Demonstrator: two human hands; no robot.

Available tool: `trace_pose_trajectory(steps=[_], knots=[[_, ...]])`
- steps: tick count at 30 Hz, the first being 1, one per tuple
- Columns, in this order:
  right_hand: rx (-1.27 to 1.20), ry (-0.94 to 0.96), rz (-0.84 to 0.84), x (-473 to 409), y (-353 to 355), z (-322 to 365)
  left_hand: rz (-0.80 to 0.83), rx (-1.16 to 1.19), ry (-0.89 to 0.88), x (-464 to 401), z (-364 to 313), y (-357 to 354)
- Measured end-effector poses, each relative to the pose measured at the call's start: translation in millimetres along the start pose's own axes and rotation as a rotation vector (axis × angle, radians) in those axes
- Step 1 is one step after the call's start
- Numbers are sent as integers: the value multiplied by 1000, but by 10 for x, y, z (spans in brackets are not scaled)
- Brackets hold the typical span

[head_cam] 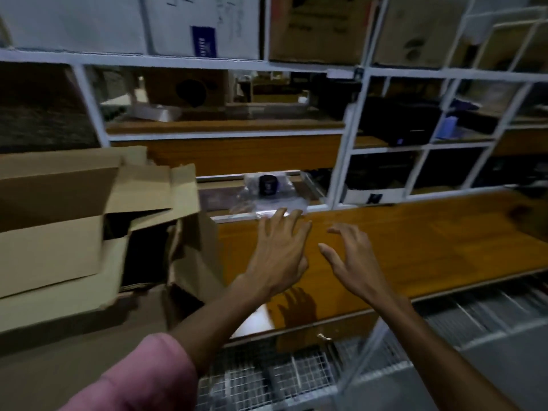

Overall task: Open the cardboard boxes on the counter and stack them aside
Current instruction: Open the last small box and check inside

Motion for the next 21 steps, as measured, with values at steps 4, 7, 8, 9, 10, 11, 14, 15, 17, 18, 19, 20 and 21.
trace_pose_trajectory(steps=[4,7,8,9,10,11,14,15,17,18,19,20,21], knots=[[5,-142,-33,397,500,-918,53,-8,-61,-527,-790,-193],[14,-225,-52,666,788,-1488,65,1,-82,-839,-1276,-337],[20,-252,-56,738,870,-1651,74,9,-86,-935,-1417,-387],[20,-277,-58,801,942,-1802,86,16,-89,-1022,-1541,-429],[13,-297,-58,851,1006,-1940,95,22,-93,-1113,-1654,-464],[1,-314,-55,892,1061,-2074,102,23,-97,-1206,-1753,-496],[-36,-368,-73,976,1191,-2412,136,21,-113,-1475,-1997,-588],[-50,-392,-82,998,1219,-2514,148,17,-120,-1558,-2065,-627],[-66,-424,-91,1033,1250,-2705,170,15,-140,-1729,-2183,-727],[-70,-434,-89,1038,1259,-2792,181,23,-150,-1826,-2234,-787],[-72,-443,-86,1036,1271,-2885,188,33,-158,-1927,-2283,-844],[-68,-449,-84,1025,1288,-2982,192,44,-164,-2037,-2333,-904],[-66,-460,-79,1009,1309,-3085,196,54,-172,-2148,-2379,-962]])
Point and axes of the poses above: each hand's wrist, its own x-axis away from the middle knuckle, its own y-axis out of the back of the hand, z = x × y, the point moved 2 cm from there along -x, towards the middle knuckle, and after that the axes turned 12 degrees about z, right-handed, at the moved point
